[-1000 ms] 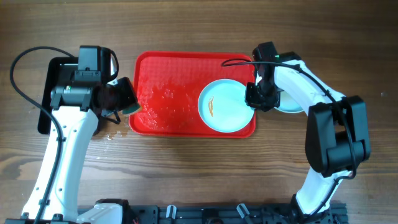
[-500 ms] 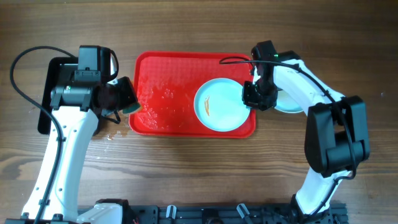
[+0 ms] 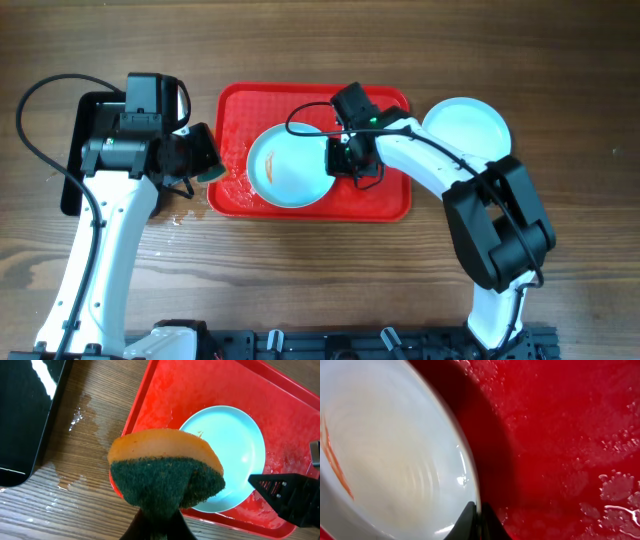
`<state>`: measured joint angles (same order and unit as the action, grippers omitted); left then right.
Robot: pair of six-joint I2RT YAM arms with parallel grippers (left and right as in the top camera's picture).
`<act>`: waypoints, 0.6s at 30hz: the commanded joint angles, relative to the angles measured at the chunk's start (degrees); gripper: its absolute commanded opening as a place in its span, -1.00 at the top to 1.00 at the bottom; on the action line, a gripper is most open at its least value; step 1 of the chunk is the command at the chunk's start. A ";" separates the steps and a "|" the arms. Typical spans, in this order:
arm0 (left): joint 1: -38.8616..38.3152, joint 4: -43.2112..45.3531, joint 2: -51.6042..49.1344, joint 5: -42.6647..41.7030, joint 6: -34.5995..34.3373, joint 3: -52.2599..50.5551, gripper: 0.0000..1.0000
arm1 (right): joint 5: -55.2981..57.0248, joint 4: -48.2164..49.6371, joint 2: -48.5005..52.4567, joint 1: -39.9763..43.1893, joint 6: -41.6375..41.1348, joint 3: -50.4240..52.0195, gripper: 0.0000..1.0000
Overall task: Clean dirty plates on tray and stack at the side
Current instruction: 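Grip the last plate rim with the right gripper and drag it left, then scrub the last plate with the sponge in the left gripper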
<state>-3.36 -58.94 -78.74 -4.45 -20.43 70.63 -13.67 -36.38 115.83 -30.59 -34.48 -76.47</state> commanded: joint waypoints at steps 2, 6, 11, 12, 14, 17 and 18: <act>-0.02 1.51 -0.13 -5.86 3.78 -0.35 0.92 | 2.29 1.33 2.84 0.00 -3.19 0.09 0.89; -1.62 3.26 -0.57 -5.81 3.76 -0.37 0.92 | 2.27 3.10 5.57 0.00 -3.06 0.09 0.78; -6.43 6.62 -6.75 -5.81 3.78 -0.37 0.92 | 10.27 1.53 5.84 0.48 -9.22 0.09 0.92; -7.37 7.69 -8.20 -5.84 3.78 -0.37 0.92 | 10.49 1.60 5.84 0.87 -9.55 0.09 0.91; -9.46 10.51 -11.56 -6.08 3.76 -0.37 0.92 | 12.04 1.44 5.84 1.81 -10.75 0.09 0.91; -12.96 17.46 -17.46 -6.51 3.67 -0.35 0.92 | 12.22 1.75 5.84 2.14 -10.45 0.09 0.91; -13.99 20.33 -19.32 -6.67 3.45 -0.35 0.92 | 12.68 1.64 5.84 1.86 -10.47 0.09 0.91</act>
<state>-15.16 -42.41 -94.52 -9.85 -17.80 70.63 -8.27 -33.54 117.97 -29.04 -43.75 -77.89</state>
